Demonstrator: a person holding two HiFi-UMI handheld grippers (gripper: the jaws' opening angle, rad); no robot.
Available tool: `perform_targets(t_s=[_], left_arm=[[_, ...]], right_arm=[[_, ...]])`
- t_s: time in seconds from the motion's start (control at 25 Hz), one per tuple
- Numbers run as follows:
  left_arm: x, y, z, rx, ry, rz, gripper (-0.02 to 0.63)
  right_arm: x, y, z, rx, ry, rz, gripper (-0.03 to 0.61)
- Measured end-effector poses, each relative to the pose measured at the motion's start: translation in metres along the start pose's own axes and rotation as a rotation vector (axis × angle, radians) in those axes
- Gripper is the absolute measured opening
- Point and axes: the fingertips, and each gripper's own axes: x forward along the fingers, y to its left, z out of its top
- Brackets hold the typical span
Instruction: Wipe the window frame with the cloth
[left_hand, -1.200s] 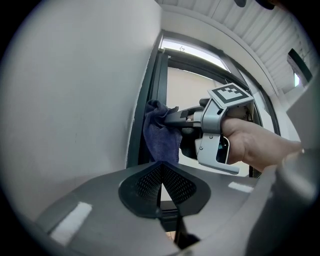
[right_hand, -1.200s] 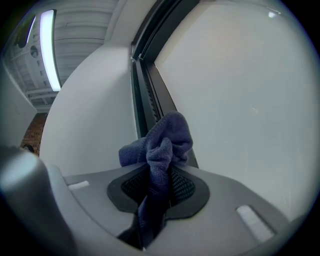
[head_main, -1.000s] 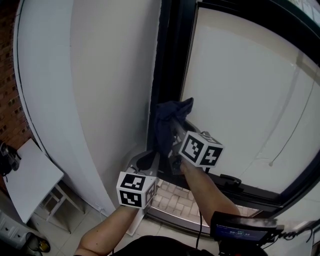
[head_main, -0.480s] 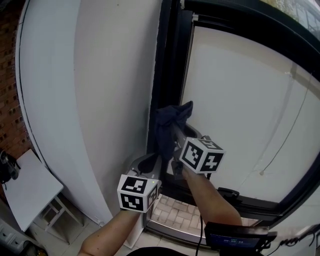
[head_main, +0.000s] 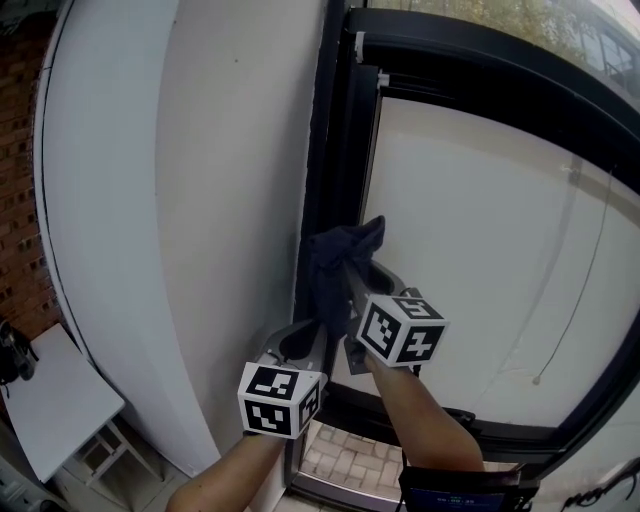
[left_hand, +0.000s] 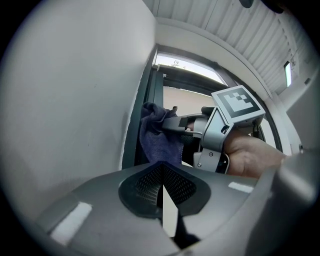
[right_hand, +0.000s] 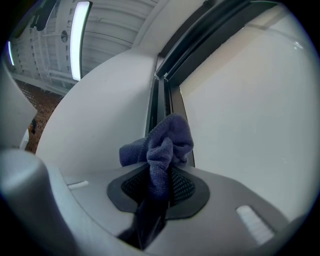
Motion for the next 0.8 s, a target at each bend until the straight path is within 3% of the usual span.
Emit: perform_targets(t_s=[0.8], left_arm=[[0.029, -0.002, 0.064, 0.029, -0.094, -0.059, 0.000]], right_arm=[[0.025, 0.004, 0.088, -0.136, -0.136, -0.011, 0.083]])
